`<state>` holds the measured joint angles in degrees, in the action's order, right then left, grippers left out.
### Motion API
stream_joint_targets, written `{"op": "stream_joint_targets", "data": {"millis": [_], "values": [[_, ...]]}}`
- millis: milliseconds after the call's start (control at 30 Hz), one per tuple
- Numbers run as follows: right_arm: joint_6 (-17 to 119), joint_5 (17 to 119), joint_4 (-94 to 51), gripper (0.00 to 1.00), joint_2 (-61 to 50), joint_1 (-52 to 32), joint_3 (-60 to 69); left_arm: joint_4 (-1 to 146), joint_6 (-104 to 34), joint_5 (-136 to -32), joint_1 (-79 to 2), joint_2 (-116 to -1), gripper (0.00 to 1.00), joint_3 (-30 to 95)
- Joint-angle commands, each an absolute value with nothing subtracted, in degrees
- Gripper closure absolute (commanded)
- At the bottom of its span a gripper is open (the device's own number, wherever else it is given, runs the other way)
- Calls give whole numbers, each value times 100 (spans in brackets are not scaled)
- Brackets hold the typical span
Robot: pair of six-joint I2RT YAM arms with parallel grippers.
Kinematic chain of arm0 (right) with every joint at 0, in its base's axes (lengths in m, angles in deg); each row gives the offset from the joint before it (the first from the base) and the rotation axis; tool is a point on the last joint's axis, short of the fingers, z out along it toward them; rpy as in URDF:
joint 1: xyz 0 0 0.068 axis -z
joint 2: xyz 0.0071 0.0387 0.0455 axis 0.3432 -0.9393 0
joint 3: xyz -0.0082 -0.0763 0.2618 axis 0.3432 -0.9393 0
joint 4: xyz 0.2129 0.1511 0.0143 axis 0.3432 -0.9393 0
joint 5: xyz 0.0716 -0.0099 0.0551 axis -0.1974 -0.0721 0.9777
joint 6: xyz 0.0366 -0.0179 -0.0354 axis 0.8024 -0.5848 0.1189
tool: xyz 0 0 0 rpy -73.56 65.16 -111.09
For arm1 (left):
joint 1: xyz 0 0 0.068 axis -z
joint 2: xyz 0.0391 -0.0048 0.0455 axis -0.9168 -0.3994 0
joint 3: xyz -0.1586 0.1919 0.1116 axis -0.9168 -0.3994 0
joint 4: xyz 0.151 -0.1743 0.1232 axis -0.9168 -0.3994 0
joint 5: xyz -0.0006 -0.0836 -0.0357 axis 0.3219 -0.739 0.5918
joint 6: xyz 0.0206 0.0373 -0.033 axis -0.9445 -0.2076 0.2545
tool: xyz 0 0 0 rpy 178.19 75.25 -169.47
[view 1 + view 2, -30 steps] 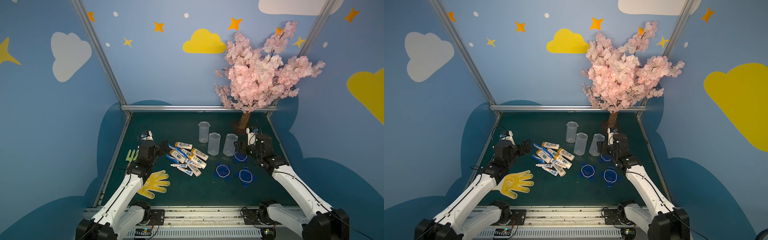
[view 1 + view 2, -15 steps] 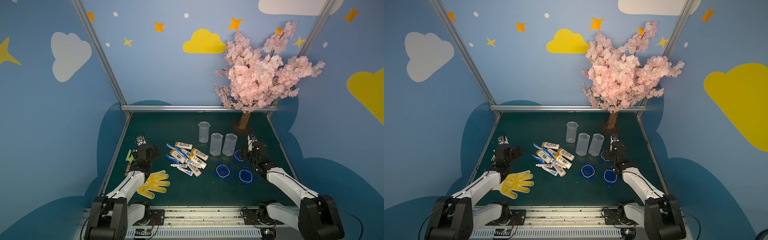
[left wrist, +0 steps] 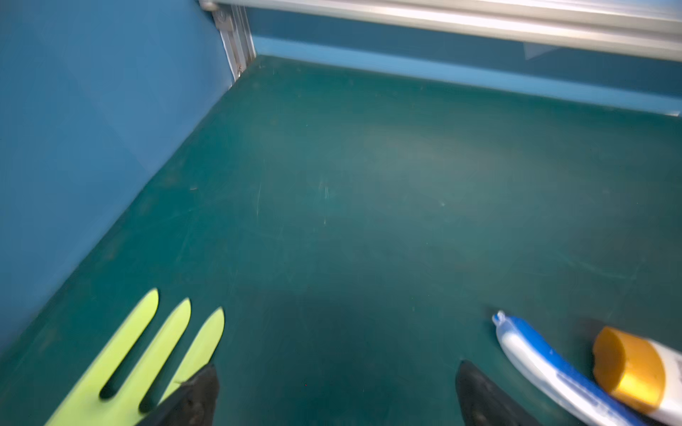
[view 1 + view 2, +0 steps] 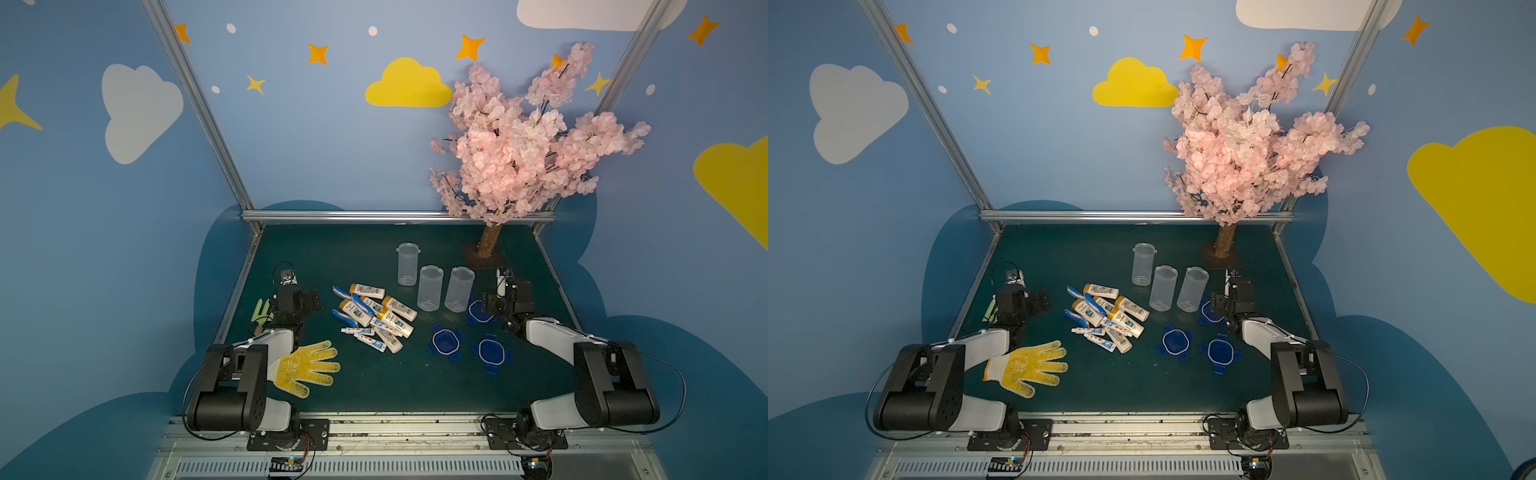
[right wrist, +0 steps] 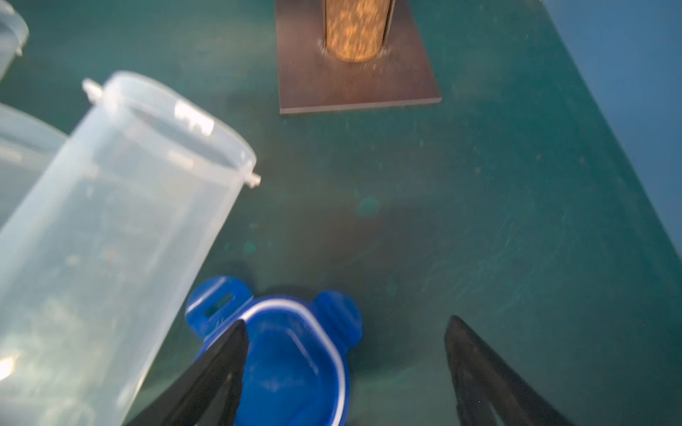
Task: Take out toiletry kits
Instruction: Reset both arms
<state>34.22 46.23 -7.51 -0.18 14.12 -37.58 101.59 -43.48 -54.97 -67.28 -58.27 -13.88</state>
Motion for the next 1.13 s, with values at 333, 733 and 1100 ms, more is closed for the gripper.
{"op": "stream_joint_targets", "data": {"millis": [333, 733, 1100], "values": [[3163, 5630, 1189, 17, -203, 1790, -4514, 11598, -4719, -6234, -6793, -6199, 0, -1874], [3126, 5591, 957, 17, -188, 1750, -4418, 11826, -4760, -6166, -6747, -6279, 0, -1919], [3119, 5618, 930, 17, -193, 1764, -4412, 11851, -4766, -6166, -6752, -6297, 0, -1920]]}}
